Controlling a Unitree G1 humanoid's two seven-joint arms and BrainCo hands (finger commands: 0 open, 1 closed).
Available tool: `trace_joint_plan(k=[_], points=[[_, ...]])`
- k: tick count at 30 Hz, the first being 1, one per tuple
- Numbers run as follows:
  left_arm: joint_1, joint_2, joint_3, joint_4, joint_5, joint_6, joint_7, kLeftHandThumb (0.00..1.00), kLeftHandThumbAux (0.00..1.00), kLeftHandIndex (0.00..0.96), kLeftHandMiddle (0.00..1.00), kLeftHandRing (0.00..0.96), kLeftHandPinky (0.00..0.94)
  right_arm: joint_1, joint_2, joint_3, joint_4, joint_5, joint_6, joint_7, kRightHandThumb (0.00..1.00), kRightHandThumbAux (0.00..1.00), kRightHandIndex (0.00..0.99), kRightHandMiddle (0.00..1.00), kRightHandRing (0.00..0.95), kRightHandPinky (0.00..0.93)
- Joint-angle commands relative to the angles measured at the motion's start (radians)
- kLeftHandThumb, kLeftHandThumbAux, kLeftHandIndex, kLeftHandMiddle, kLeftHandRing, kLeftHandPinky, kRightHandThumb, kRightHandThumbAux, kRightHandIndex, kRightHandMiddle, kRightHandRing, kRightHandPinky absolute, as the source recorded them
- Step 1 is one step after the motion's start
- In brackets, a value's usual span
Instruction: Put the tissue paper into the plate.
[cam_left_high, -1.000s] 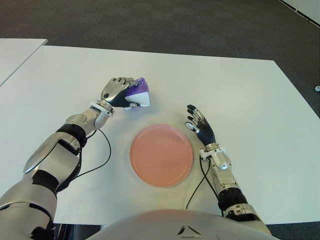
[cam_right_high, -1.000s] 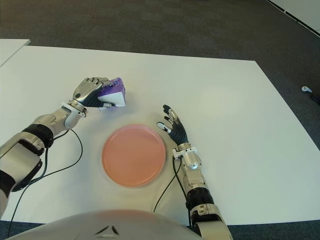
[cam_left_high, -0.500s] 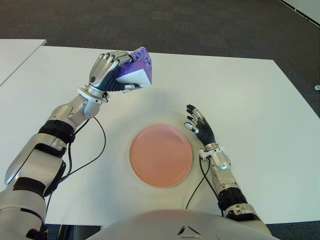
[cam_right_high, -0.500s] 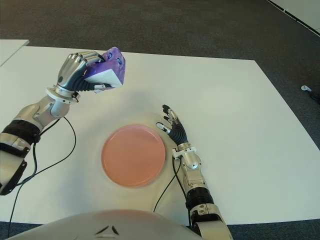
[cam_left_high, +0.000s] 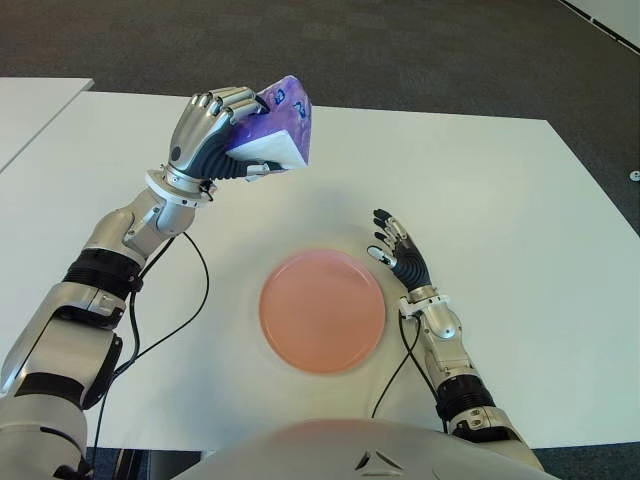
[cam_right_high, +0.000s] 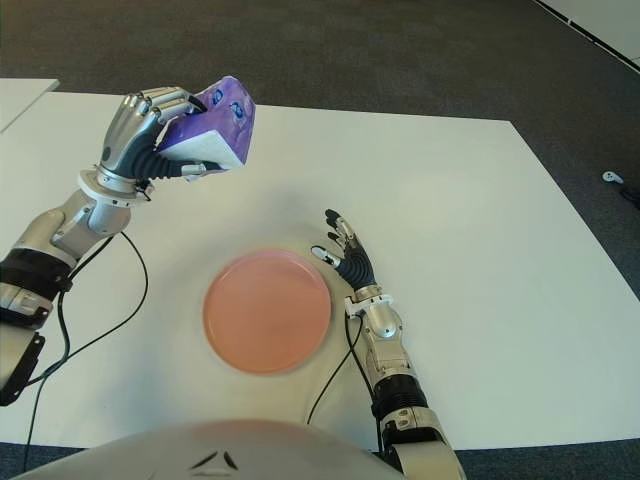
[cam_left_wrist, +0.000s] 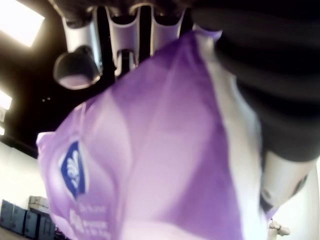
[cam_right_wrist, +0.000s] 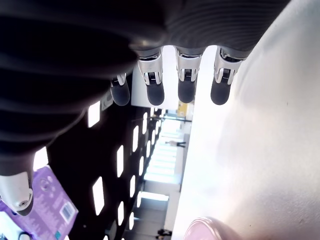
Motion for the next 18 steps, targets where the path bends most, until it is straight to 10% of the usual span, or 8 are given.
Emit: trace_joint_plan(k=[1,18], points=[[0.102,-0.01,0.014,-0.128,-0.045,-0.04,-0.084,0.728,0.696,0.444,0.862,0.859,0.872,0.098,0.008,0.012,0.098,-0.017,0.024,0.007,0.0,0.52,0.0,0.0,0.0,0.0],[0.311,-0.039,-0.054,-0.258,-0.013,-0.189,-0.323,0.731,0.697,0.444,0.875,0.863,0.868,0.095,0.015,0.007,0.115,-0.014,0.02,0.0,0.0,0.505,0.0,0.0,0.0,0.0]])
